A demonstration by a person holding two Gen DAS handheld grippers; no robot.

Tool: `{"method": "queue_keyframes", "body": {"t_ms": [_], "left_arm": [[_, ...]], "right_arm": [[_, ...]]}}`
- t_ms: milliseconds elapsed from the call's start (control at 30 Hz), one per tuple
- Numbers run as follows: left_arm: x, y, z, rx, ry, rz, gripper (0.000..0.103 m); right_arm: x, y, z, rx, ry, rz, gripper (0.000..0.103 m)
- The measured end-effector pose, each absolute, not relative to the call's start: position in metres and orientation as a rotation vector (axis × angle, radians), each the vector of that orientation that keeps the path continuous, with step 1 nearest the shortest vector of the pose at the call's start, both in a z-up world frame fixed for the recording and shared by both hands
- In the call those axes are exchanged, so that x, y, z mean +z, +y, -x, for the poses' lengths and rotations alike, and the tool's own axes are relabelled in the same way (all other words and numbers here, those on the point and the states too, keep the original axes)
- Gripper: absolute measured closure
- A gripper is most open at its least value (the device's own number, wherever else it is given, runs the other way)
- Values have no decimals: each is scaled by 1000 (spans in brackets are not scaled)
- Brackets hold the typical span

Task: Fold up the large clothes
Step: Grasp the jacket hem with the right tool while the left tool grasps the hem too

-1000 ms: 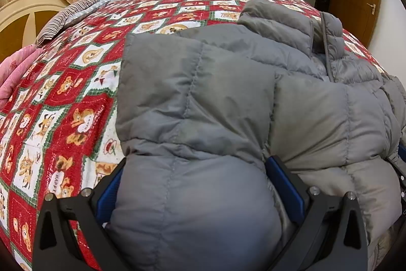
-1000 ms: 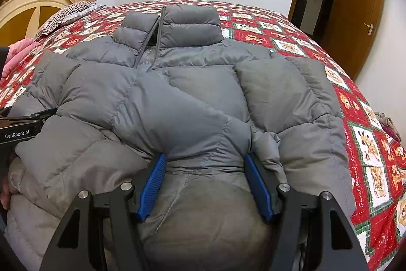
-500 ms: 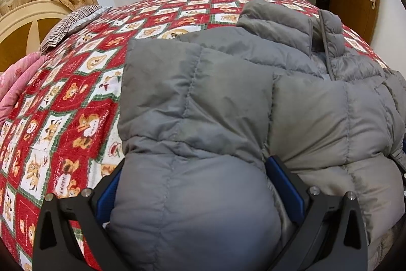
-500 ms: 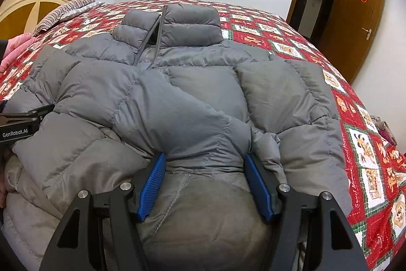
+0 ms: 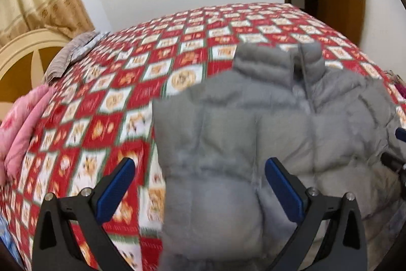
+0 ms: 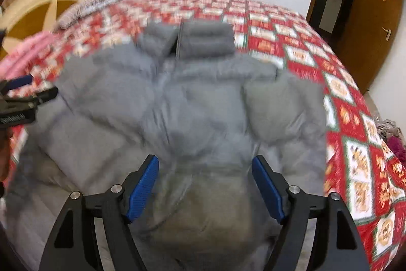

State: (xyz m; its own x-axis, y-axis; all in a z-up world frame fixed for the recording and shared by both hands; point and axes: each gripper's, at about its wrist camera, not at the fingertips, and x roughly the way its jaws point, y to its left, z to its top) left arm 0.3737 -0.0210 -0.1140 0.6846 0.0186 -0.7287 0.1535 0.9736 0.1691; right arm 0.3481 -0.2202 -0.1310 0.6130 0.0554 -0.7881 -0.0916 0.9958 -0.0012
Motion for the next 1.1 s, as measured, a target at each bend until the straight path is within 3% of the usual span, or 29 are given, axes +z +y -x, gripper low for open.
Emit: {"method": "queue_keyframes", "body": {"t_ms": [100, 567, 900, 967, 1000, 1067, 1100], "left_arm": [[-104, -23, -405, -75, 829, -191, 0], [-100, -60, -569, -64, 924, 35, 0], [-135, -110, -602, -102, 973, -58, 0], [-135, -112, -593, -137, 966, -78, 7], [-134, -113, -591, -165, 970, -75, 22], [-134, -113, -585, -220, 988, -75, 44], [-134, -113, -581, -242, 991, -79, 66]], "right_arm": [[-109, -237, -375, 104, 916, -81, 21], [-102, -274, -563, 2, 993, -333, 19], [-135, -270, -620, -27, 1087, -243, 18], [-138, -271, -620, -2, 1107, -240, 19], [-139, -271, -617, 14, 1109, -233, 23], [-139, -270, -609, 33, 1120, -196, 64], [-141, -270, -605, 46, 1139, -183, 73]]}}
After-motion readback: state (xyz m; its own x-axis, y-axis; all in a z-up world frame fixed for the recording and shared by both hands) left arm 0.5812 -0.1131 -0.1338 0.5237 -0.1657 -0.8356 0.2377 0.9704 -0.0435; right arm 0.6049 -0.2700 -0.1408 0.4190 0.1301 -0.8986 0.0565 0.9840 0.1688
